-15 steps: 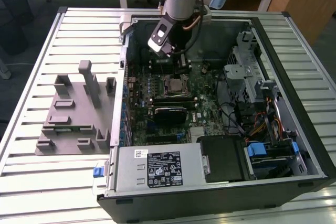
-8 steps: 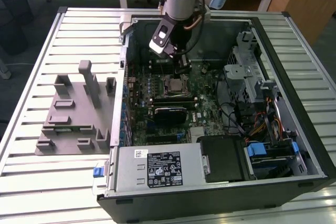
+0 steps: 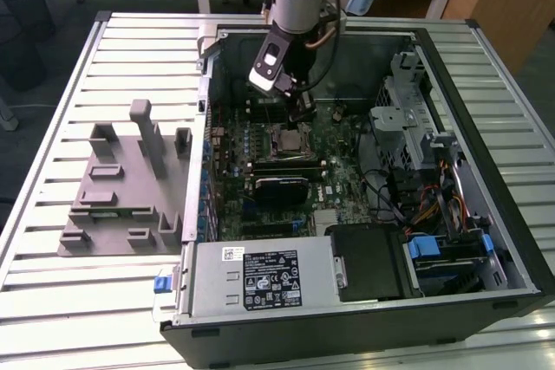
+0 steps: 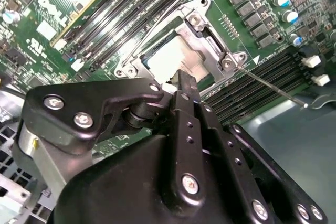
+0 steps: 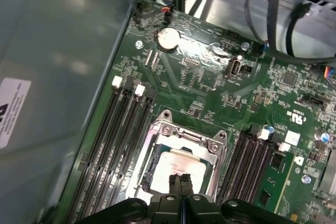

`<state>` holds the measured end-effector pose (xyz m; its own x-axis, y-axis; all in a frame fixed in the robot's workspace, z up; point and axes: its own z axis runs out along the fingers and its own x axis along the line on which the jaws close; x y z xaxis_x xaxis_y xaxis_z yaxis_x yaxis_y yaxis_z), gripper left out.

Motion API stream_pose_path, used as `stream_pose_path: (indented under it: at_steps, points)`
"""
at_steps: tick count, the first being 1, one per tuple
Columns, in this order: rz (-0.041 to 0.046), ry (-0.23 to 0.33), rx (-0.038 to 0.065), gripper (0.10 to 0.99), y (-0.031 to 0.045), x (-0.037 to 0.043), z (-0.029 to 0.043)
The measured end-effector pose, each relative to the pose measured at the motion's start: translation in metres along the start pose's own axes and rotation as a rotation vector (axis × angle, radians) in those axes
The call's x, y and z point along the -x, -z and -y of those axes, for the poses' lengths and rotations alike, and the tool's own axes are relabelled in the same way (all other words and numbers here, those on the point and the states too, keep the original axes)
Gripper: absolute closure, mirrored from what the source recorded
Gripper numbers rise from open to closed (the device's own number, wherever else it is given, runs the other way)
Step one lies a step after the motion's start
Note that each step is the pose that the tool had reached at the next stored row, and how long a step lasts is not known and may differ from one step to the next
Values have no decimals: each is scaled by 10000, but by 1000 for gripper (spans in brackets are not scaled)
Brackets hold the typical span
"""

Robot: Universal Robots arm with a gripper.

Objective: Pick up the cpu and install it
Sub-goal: 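Close the cpu cover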

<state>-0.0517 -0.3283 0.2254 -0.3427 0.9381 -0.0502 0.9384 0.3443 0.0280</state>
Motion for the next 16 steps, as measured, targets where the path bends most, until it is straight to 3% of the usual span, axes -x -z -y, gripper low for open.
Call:
stream_pose_path:
  at_steps: [16]
  points:
    - [-15, 1483, 70, 980, 1, -7, 18]
